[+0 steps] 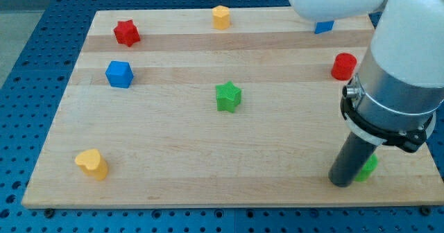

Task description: Place the red circle vertically below the green star

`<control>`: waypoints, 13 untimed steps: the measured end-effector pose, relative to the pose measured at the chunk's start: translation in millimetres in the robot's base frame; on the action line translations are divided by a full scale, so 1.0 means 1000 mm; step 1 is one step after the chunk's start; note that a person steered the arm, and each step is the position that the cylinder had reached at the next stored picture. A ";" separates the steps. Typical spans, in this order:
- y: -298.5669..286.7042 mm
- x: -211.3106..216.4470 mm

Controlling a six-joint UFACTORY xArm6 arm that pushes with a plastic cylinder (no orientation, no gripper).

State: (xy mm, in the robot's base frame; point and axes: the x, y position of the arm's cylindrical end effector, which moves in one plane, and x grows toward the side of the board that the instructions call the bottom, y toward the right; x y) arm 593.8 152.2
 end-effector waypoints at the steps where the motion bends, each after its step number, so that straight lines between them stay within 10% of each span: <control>1: -0.004 -0.002; 7: -0.069 -0.035; 13: -0.045 -0.195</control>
State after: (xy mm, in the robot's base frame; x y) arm 399.3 107.3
